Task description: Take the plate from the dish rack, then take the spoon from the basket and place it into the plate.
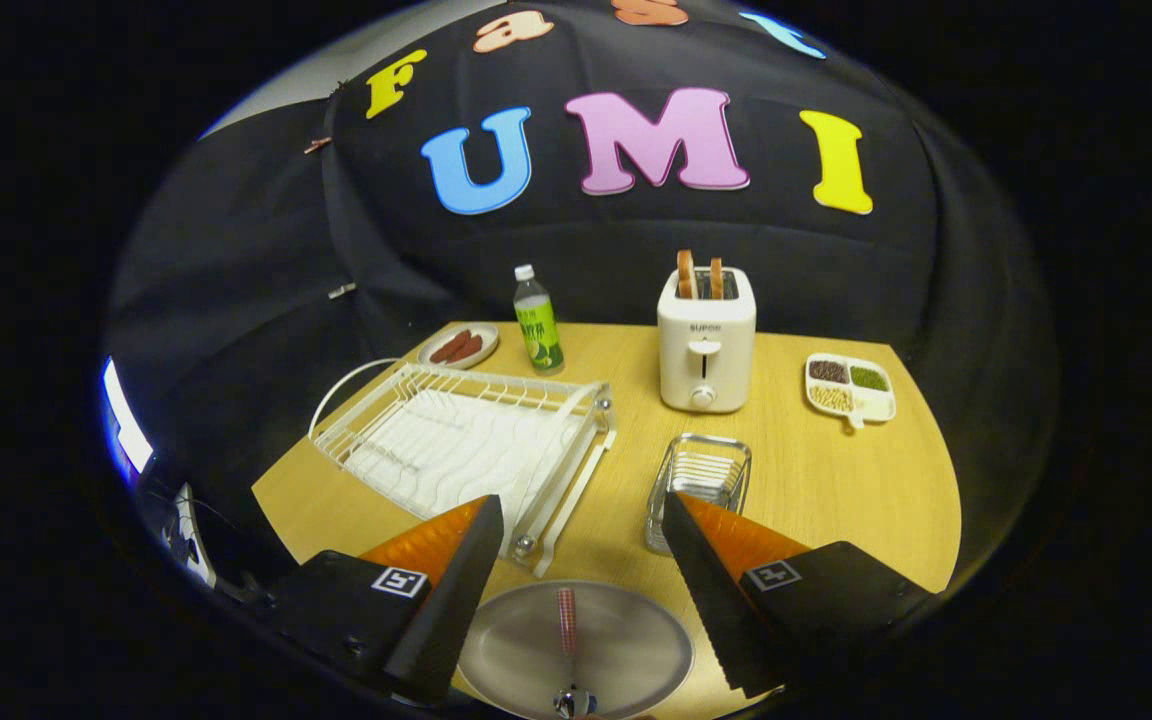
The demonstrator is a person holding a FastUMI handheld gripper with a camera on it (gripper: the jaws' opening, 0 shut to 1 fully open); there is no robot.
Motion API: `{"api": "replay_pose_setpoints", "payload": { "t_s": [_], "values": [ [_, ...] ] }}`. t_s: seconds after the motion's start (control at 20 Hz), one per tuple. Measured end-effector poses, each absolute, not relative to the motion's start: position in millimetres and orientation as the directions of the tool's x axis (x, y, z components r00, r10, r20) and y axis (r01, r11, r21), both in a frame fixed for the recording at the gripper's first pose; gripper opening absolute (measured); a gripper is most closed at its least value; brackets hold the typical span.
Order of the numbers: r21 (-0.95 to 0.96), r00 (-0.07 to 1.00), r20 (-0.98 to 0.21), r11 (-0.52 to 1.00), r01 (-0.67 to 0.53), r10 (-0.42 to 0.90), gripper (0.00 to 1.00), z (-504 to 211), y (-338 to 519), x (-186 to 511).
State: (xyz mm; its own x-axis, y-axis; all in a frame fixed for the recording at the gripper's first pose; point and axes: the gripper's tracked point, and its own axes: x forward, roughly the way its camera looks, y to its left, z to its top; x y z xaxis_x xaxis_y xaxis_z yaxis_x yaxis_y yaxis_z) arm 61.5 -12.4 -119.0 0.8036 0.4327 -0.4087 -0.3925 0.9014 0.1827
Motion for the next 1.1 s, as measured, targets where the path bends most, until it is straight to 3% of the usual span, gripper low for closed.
{"api": "replay_pose_setpoints", "payload": {
  "t_s": [0.4, 0.75, 1.1],
  "values": [
    [0.114, 0.949, -0.198, 0.968, -0.225, 0.244, 0.98, -2, -32, 67],
    [0.067, 0.989, 0.053, 0.987, -0.145, 0.141, 0.98, 105, -1, 38],
    [0.163, 0.992, 0.086, 0.98, -0.111, 0.098, 0.98, 111, 31, 7]
  ]
}}
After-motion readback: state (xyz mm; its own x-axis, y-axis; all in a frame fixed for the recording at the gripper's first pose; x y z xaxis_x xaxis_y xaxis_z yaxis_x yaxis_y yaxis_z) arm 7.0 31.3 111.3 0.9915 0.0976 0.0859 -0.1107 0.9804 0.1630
